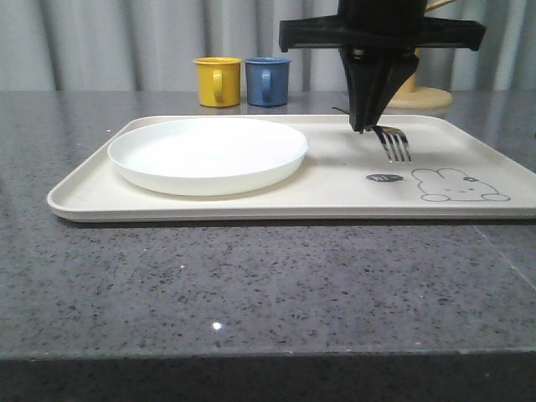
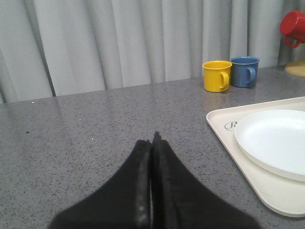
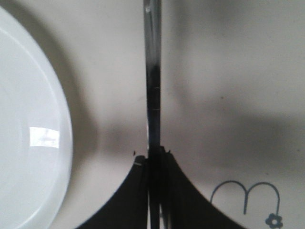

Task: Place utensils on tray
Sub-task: 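Lower the fork onto the tray beside the plate, then open the right gripper and lift it off the fork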

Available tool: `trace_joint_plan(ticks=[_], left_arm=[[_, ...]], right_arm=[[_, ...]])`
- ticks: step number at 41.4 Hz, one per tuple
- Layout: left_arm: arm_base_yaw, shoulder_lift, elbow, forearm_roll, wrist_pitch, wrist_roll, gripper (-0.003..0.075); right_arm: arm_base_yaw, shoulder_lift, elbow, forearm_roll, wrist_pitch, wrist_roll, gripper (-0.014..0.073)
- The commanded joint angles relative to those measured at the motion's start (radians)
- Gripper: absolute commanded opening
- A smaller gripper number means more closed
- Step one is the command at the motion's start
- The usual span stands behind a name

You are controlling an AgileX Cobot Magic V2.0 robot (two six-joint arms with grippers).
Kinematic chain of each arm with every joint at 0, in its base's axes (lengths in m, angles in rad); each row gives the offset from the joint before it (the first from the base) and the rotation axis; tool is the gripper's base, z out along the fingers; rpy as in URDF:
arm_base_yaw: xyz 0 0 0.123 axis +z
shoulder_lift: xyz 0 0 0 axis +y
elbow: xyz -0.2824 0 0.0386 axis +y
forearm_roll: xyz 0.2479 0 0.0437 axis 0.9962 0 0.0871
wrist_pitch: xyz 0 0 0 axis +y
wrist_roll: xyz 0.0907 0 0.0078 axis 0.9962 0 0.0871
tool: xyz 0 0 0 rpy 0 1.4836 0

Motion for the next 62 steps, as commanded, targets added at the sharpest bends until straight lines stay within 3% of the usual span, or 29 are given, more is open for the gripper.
trace_joint_plan(ticks=[1, 22, 41, 53, 62], left_arm=[[0.000, 0.011, -0.028, -0.007, -0.082, -0.011, -0.0019], [0.000, 0.011, -0.028, -0.007, -0.082, -0.011, -0.0019], [0.000, 0.011, -0.028, -0.007, -0.082, -0.011, -0.0019], [0.000, 0.011, -0.028, -0.007, -0.082, -0.011, -0.0019], [0.000, 0.011, -0.028, -0.007, -0.082, -0.011, -0.0019]], right_arm=[[-0.003, -0.027, -0.045, -0.015, -0.027, 0.023, -0.0059], [-0.003, 0.036, -0.045, 0.042, -0.064, 0.049, -0.0053], [-0.003, 0.025, -0.067, 0.040, -0.046, 0.056, 0.0243], [-0.032, -0.025, -0.130, -0.017, 0.016, 0.046, 0.0251], [-0.124, -0.052, -0.132, -0.034, 0.127, -0.091, 0.0251]])
